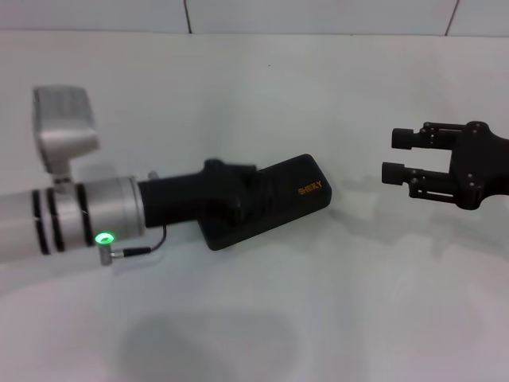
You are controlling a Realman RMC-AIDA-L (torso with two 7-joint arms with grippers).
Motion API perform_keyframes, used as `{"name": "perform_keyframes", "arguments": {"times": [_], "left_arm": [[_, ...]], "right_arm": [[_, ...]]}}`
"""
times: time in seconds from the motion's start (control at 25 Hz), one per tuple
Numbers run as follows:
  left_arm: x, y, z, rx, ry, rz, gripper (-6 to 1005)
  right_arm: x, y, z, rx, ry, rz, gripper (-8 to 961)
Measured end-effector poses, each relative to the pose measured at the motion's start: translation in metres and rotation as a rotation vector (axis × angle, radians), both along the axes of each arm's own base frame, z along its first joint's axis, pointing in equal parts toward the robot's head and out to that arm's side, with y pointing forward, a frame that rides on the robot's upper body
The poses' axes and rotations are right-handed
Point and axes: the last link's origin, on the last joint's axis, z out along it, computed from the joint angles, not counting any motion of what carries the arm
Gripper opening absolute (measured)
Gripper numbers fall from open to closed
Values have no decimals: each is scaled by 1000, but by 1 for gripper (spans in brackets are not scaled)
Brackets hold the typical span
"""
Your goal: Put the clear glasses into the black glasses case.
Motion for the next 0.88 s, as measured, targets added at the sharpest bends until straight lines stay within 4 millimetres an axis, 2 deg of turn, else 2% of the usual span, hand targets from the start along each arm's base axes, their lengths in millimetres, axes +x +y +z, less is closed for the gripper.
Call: {"name": "perform_keyframes", "arguments": {"times": [0.2, 0.36, 0.76, 0.88], "left_arm": [[26, -13, 47, 69, -181, -194, 163], [26, -22, 71, 158, -213, -256, 163], [15, -39, 99, 256, -153, -281, 173], [12, -42, 101, 238, -160, -249, 237]], "right_arm": [[-1, 0, 1, 4, 4, 3, 594], [-1, 1, 1, 6, 4, 3, 596], [-5, -4, 2, -9, -3, 65, 602], [-9, -12, 2, -21, 3, 136, 604]]}}
